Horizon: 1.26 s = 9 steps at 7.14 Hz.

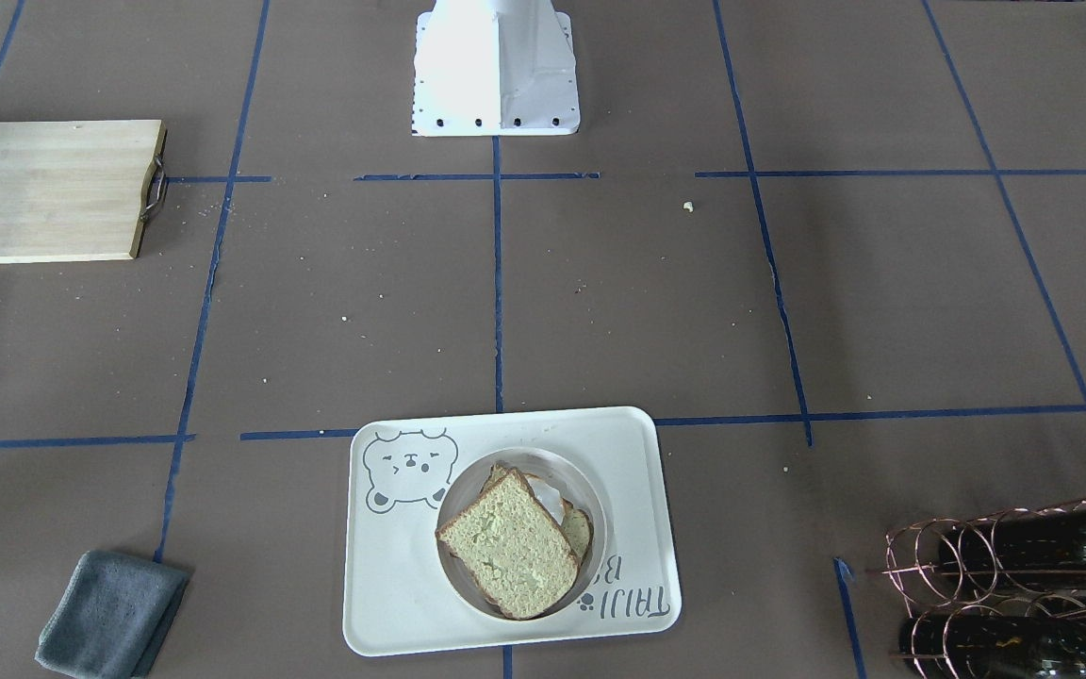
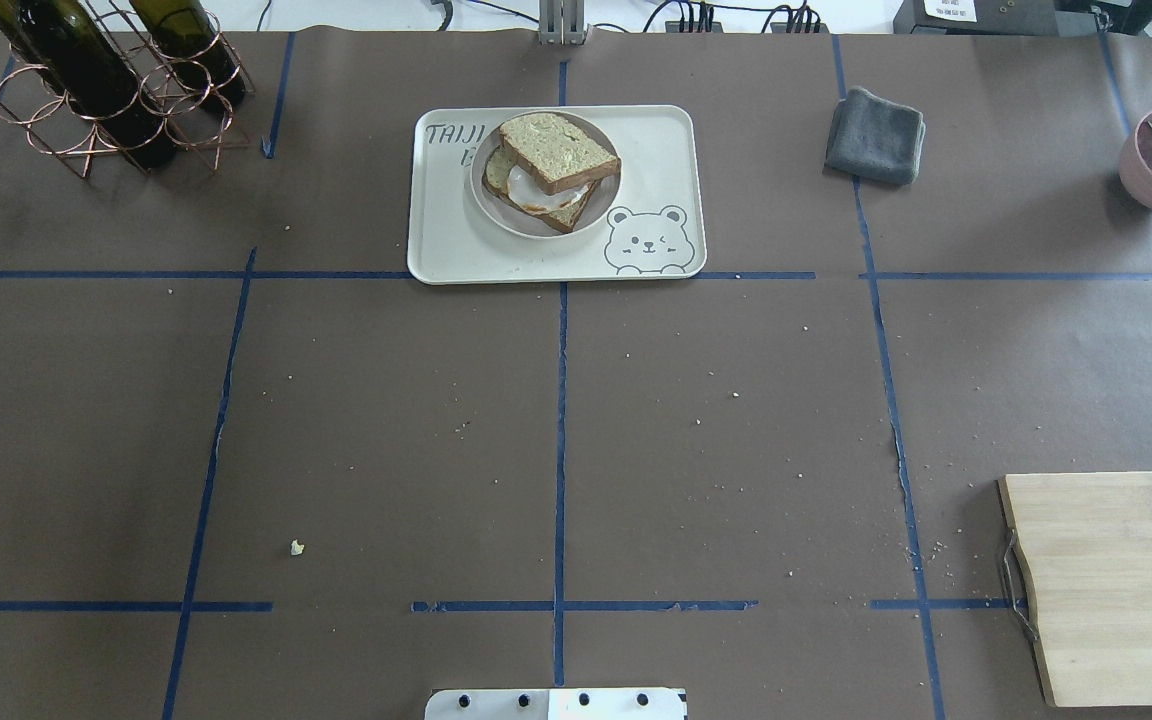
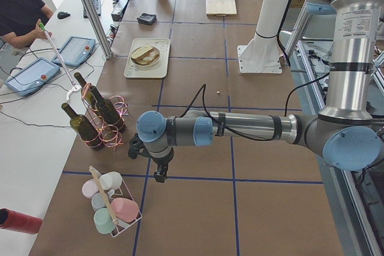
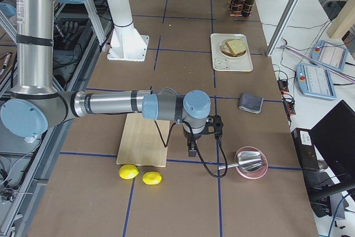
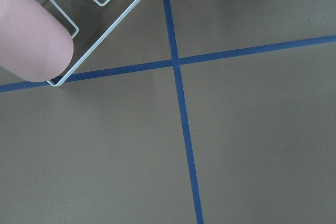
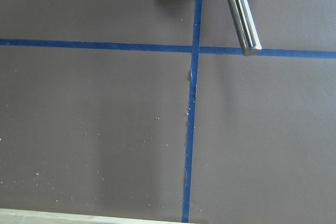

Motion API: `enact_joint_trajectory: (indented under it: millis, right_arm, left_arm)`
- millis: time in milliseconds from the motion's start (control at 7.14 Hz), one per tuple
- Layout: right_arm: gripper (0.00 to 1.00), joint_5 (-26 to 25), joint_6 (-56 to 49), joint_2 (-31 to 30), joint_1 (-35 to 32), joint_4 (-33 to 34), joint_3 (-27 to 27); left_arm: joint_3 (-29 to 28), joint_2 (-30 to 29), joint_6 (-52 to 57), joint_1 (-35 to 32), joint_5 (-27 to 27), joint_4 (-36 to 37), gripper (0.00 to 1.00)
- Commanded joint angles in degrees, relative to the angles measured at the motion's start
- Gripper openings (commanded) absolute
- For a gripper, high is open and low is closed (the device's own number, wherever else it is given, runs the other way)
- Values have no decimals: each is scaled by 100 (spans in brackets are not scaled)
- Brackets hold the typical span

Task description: Make sandwich and place on tray

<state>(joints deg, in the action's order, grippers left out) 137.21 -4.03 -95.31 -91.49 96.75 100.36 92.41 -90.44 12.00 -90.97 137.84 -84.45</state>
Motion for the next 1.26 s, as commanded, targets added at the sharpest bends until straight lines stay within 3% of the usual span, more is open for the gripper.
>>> enact_joint_trajectory:
  millis: [0, 1120]
  right_arm:
    - [100, -1, -28, 29, -70, -15, -130]
    - [100, -10, 42, 91, -79, -15, -104]
  left_arm:
    - [14, 0, -4, 0, -3, -1, 100]
    - [23, 0, 4, 0, -12, -1, 100]
